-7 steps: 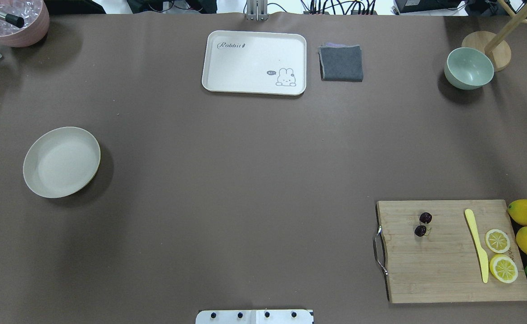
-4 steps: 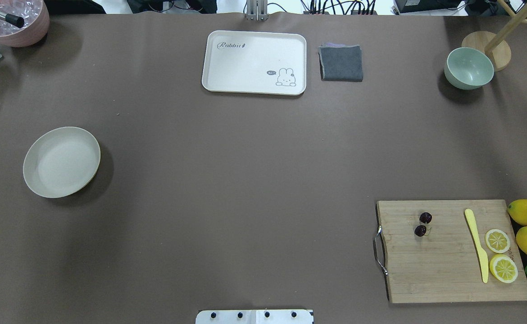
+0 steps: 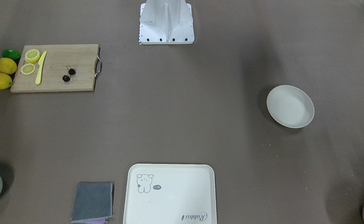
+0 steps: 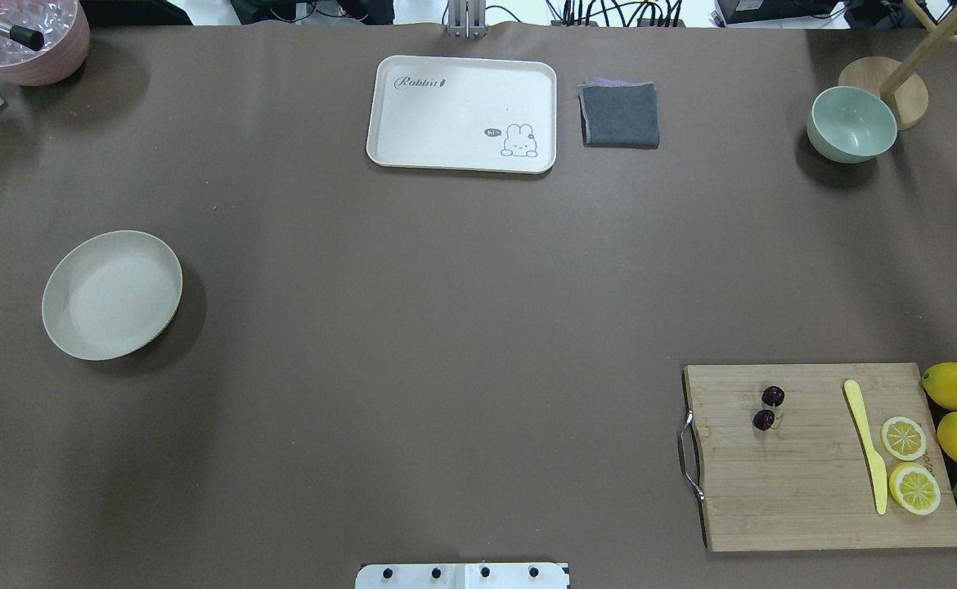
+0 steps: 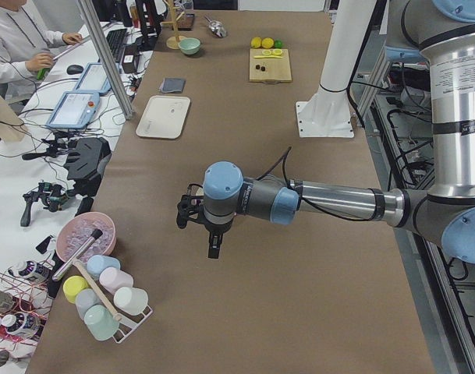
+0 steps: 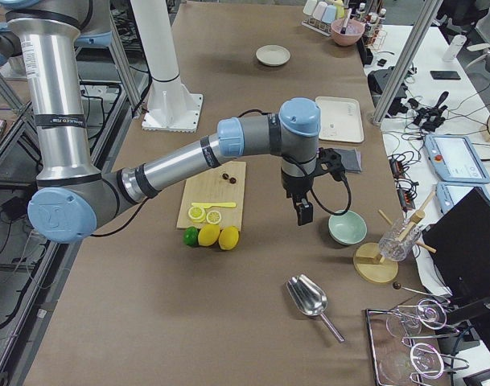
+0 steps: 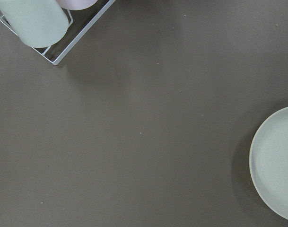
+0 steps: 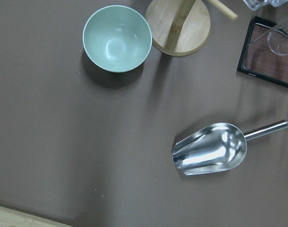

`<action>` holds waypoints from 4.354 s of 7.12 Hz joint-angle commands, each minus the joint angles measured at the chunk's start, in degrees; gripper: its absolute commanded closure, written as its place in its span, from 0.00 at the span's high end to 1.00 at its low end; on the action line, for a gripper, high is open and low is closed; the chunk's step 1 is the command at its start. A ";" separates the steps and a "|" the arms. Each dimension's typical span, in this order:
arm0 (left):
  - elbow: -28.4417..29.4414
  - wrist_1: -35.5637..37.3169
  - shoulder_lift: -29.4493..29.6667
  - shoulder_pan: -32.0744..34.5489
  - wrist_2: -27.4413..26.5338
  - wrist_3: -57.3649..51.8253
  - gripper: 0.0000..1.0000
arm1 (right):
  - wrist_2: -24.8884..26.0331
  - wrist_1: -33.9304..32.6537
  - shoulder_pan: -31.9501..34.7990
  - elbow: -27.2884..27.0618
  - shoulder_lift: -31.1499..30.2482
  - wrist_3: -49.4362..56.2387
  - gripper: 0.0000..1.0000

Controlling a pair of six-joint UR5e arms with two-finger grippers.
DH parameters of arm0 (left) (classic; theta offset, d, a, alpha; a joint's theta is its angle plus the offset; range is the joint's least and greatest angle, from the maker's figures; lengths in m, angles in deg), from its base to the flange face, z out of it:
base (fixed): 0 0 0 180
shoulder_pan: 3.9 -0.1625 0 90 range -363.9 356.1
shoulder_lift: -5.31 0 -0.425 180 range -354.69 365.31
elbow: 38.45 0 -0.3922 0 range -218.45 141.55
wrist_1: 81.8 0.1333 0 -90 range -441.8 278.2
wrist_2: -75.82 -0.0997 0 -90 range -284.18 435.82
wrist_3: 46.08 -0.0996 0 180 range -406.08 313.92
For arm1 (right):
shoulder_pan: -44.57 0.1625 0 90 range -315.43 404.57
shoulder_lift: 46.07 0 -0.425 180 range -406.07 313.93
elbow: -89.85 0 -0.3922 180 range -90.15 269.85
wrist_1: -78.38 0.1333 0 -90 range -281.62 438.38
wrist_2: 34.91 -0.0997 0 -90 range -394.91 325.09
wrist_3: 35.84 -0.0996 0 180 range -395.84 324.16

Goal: Place red cherry on plate

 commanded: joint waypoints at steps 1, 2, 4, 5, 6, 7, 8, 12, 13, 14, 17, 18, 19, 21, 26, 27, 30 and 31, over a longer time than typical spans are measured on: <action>3.45 2.29 5.54 -0.24 -0.29 -4.62 0.98 | -0.06 -0.01 0.18 0.36 -0.68 -0.10 1.00; 7.64 3.10 10.55 -0.59 -0.12 -4.88 0.98 | 0.03 -0.01 0.18 0.45 -0.68 -0.10 1.00; 14.43 2.49 15.16 -0.60 3.54 -6.99 0.98 | -0.14 -0.01 0.01 0.63 -0.77 -0.10 1.00; 16.28 1.36 15.26 -0.60 12.71 -6.90 0.98 | -0.67 -0.01 -0.08 0.72 -0.68 -0.10 1.00; 17.43 -0.48 15.26 -1.03 16.46 -6.47 0.98 | -0.67 -0.01 -0.25 0.80 -0.68 -0.10 1.00; 17.44 -3.89 15.44 -3.13 16.67 -2.20 0.98 | -0.67 -0.01 -0.17 0.63 -0.94 -0.10 1.00; 18.40 -12.37 15.87 -6.45 16.24 7.07 0.98 | -0.67 -0.01 -0.17 0.63 -1.20 -0.10 1.00; 24.37 -39.39 14.91 -16.93 5.18 31.38 0.97 | -0.41 -0.01 -0.17 0.63 -1.47 -0.10 1.00; 25.60 -44.57 14.91 -19.56 2.46 36.99 0.97 | -0.50 -0.01 -0.17 0.28 -1.73 -0.10 1.00; 25.88 -48.45 14.04 -22.71 -1.31 40.26 0.97 | -0.67 -0.01 -0.08 0.10 -2.17 -0.10 1.00; 25.97 -56.63 10.09 -26.34 -3.54 44.33 0.97 | -0.85 -0.01 -0.08 0.19 -2.35 -0.10 1.00; 25.97 -59.10 8.77 -27.57 -4.59 45.38 0.97 | -0.85 0.08 -0.08 0.10 -2.26 -0.10 1.00; 26.14 -61.38 8.06 -28.36 -4.86 47.04 0.97 | -0.85 0.08 -0.08 0.10 -2.26 -0.10 1.00; 27.02 -63.34 7.88 -30.38 -7.40 48.81 0.96 | -0.85 0.17 -0.08 0.10 -2.17 -0.10 1.00; 26.93 -63.51 8.14 -32.50 -10.49 49.52 0.76 | -0.94 0.08 -0.08 0.10 -2.26 -0.02 1.00; 27.02 -63.52 8.14 -32.50 -10.49 49.44 0.52 | -0.94 0.08 -0.08 0.10 -2.26 -0.02 1.00; 27.37 -65.26 7.88 -32.68 -10.49 48.82 0.00 | -0.94 0.08 -0.08 0.10 -1.91 -0.02 1.00; 28.94 -67.71 7.79 -32.76 -10.49 48.82 0.00 | -0.94 0.08 -0.08 0.01 -1.91 -0.02 1.00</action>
